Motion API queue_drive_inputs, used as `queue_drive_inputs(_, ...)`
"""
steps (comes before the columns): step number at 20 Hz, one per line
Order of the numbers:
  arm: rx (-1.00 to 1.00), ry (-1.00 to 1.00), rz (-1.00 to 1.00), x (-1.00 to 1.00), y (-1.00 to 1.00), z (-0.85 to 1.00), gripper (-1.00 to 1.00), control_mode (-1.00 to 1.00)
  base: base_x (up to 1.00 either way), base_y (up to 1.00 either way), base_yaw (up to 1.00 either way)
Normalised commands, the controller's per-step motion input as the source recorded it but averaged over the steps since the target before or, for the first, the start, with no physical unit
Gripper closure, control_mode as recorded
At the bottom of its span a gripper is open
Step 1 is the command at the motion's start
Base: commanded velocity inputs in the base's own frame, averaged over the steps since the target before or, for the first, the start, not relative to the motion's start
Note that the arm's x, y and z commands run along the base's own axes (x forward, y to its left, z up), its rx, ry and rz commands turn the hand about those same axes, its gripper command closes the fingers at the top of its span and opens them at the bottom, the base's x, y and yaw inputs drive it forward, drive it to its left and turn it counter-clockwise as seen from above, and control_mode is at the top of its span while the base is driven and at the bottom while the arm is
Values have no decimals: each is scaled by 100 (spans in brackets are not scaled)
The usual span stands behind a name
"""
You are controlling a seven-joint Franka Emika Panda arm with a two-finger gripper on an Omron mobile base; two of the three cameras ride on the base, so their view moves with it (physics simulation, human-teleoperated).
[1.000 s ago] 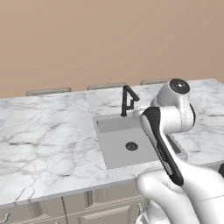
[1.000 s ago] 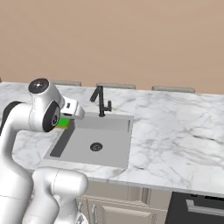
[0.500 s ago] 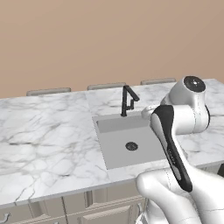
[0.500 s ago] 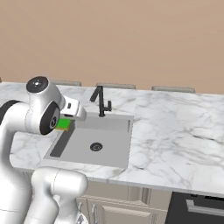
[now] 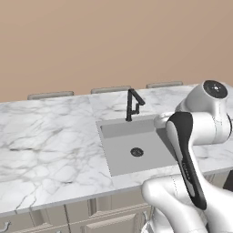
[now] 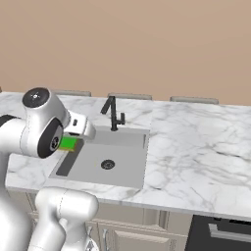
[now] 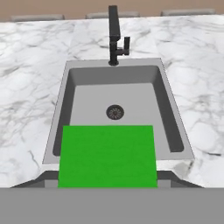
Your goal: Pick up the sponge and dish brush from the sink, and place them back in the cabinet, and close the cabinet door.
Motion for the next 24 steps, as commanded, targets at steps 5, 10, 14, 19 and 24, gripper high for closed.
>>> queue_drive_inputs(5,0,0,0,-25,-2,2,100,100,-6,-2,0)
queue_drive_inputs(10,0,0,0,0,0,0,100,100,-33,-18,-5)
queue_drive_inputs(14,0,0,0,0,0,0,100,100,-35,-28,-20)
queue_drive_inputs(19,0,0,0,0,0,0,100,100,-32,-29,-31)
queue_drive_inputs(24,0,0,0,0,0,0,100,100,-34,-25,-44)
